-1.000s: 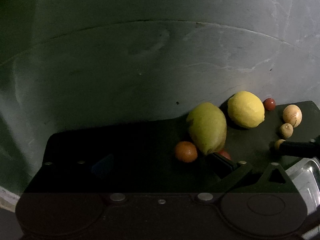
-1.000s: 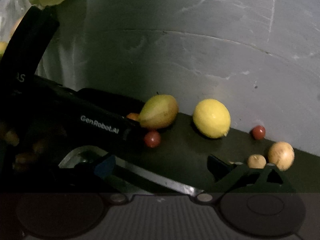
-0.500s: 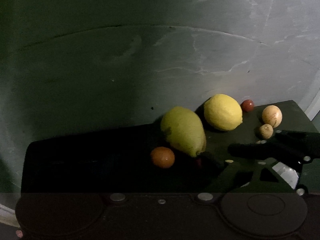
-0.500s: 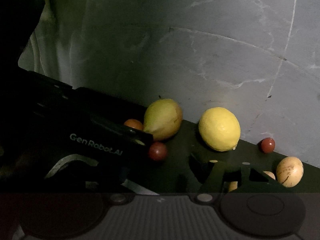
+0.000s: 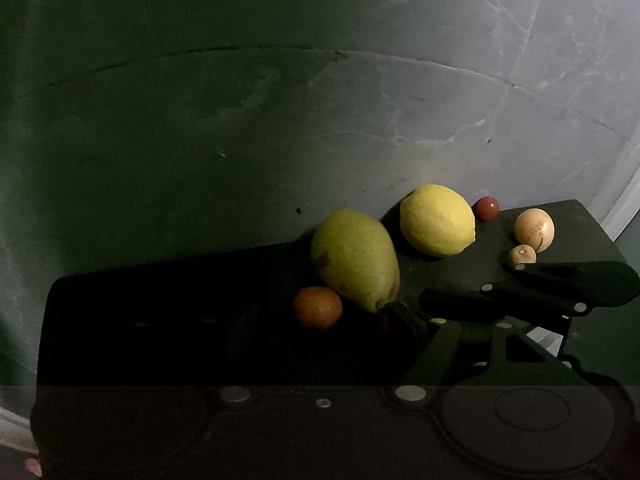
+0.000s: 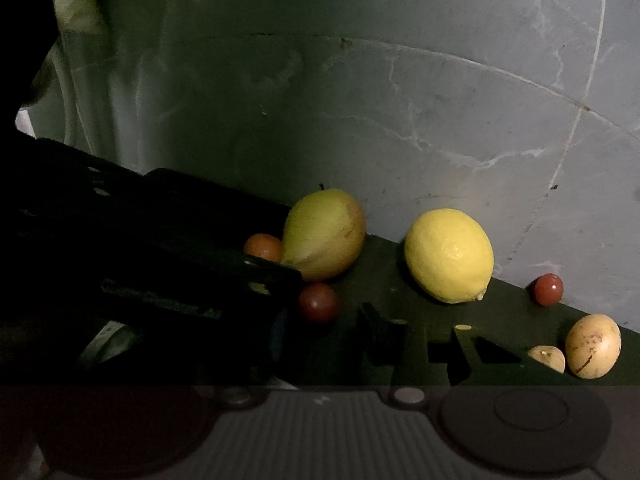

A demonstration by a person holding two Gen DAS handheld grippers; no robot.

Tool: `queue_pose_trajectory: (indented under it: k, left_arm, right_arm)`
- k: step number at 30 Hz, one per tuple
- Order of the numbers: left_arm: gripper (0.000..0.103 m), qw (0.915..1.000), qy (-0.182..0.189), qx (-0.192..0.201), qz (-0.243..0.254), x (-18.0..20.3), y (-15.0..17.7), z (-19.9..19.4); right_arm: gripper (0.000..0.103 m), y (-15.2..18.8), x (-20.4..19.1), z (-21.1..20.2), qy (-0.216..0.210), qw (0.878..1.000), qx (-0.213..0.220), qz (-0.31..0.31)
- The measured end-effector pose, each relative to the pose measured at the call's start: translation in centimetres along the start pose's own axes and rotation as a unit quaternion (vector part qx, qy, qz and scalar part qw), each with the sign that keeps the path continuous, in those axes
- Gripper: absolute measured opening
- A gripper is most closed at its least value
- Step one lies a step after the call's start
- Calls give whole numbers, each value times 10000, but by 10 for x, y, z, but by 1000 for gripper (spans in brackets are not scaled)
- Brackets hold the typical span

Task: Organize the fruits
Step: 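Grasp a second tangerine with the left tool while the right tool grasps a cherry tomato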

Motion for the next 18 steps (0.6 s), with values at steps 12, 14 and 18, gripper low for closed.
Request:
queue_pose_trajectory:
  k: [12, 14, 18]
  left_arm:
    - [65, 9999, -80, -105, -62, -9, 6, 6]
    - [64, 9999, -85, -96, -47, -8, 6, 8]
    - [59, 9999, -89, -80, -79, -9, 3, 10]
  right_arm:
    - [36, 2, 2, 2, -70, 10000, -1, 38]
    - [35, 2, 2, 2, -68, 10000, 2, 33]
    - [35, 2, 3, 2, -80, 9999, 9, 79]
Point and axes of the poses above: each gripper's, at about its wrist camera, not at the fingertips, and z roughly the way its jaws point, x to its right, y to its underside, the point moved 2 cm from there along z, roughly the way its jaws point, and after that the axes turned 5 degrees about -x, right-handed, at the moved point
